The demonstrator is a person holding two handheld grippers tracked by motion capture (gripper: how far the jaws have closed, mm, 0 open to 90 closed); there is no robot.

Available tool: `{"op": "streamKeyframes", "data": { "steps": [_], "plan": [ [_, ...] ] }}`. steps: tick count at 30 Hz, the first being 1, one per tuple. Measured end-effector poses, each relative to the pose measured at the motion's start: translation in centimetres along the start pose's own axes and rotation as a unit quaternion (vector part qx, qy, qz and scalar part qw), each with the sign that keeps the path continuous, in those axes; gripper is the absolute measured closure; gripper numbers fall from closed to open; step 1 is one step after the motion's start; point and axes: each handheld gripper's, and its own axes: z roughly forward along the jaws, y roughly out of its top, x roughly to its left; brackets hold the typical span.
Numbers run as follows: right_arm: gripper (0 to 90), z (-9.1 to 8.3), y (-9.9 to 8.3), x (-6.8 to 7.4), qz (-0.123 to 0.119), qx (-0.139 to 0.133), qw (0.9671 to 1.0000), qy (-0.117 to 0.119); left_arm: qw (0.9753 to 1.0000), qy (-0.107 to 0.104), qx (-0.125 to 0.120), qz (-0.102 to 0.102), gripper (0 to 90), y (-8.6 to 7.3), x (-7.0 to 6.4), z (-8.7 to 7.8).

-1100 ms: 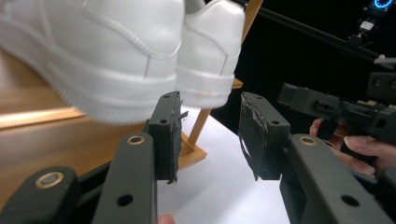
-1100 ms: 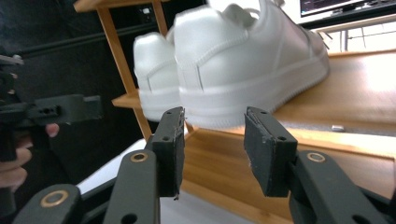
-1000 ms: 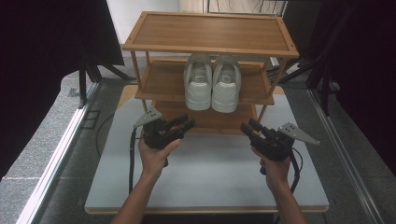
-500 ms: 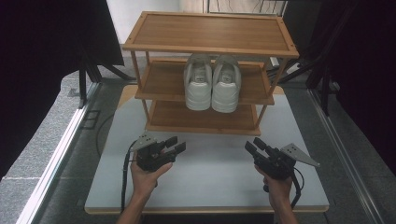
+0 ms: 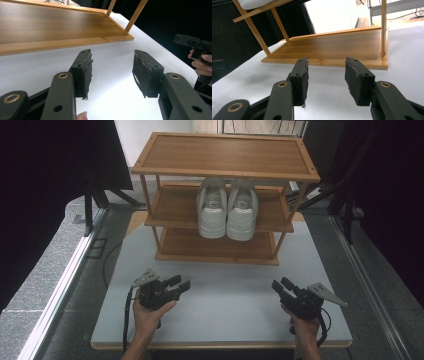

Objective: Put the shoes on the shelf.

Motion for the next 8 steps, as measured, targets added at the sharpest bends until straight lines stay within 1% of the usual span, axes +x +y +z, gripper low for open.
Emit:
{"op": "streamKeyframes", "data": {
  "steps": [3,5,6,8],
  "plan": [
    [53.0,-0.1,0.0,-0.2,-0.003,0.000,1.0000,-0.001,1.0000,0.004,-0.001,-0.005,47.8,0.0,0.4,0.0],
    [51.3,-0.2,0.0,-0.3,-0.003,-0.001,1.0000,-0.003,0.9999,0.008,-0.001,-0.012,46.7,0.0,0.8,0.0],
    [50.0,-0.3,0.0,-0.4,-0.003,0.000,1.0000,-0.007,0.9998,0.011,-0.001,-0.014,45.9,0.0,1.0,0.0],
    [47.2,-0.4,0.0,-0.7,-0.001,0.003,0.9999,-0.017,0.9995,0.023,0.009,-0.017,43.9,-0.1,1.6,0.1]
  ]
}}
